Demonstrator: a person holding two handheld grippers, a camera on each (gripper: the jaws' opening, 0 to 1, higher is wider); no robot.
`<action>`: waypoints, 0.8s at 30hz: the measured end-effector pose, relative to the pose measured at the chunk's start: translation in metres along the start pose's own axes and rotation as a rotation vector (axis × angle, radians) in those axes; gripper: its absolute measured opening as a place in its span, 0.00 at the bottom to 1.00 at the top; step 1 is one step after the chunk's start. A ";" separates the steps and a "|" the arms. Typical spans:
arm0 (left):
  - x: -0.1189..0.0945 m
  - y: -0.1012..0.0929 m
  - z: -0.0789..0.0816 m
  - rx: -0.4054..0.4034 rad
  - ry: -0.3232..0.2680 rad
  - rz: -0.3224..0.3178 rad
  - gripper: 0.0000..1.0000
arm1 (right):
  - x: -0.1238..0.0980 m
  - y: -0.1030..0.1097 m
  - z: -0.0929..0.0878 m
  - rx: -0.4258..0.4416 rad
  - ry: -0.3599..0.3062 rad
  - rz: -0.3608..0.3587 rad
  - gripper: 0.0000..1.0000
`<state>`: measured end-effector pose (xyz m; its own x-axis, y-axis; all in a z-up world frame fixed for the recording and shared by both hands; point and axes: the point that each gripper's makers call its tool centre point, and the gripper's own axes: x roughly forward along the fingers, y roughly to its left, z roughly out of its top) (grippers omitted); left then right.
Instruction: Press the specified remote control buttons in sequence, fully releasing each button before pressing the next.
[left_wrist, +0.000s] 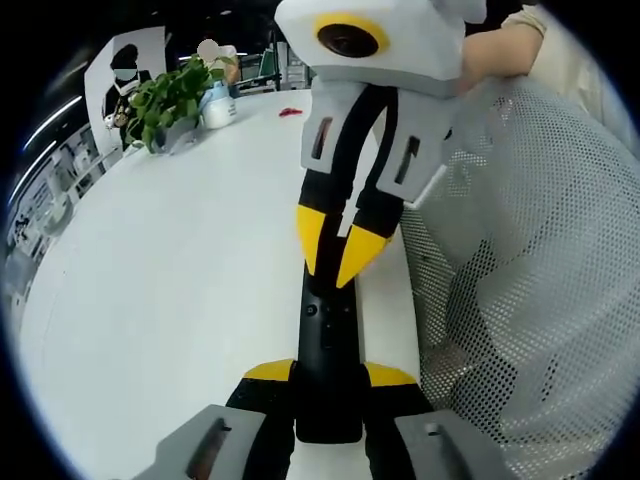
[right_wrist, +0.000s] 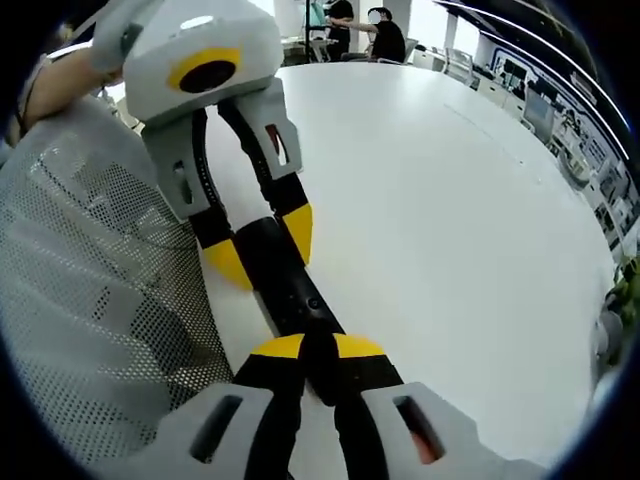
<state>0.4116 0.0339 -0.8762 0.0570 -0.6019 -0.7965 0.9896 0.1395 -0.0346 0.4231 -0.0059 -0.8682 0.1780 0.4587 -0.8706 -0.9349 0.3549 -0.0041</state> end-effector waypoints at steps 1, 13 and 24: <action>0.000 0.000 0.000 0.000 -0.002 -0.001 0.25 | 0.000 0.000 0.000 -0.005 0.012 -0.001 0.08; 0.001 0.000 0.001 0.006 -0.001 -0.001 0.25 | -0.001 -0.001 -0.003 0.035 -0.015 -0.045 0.07; 0.001 0.000 0.001 0.010 0.002 0.001 0.25 | 0.000 -0.001 0.001 0.025 -0.001 -0.033 0.05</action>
<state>0.4114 0.0325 -0.8765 0.0581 -0.6001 -0.7978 0.9908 0.1323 -0.0274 0.4247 -0.0050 -0.8679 0.2085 0.4470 -0.8699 -0.9205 0.3901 -0.0202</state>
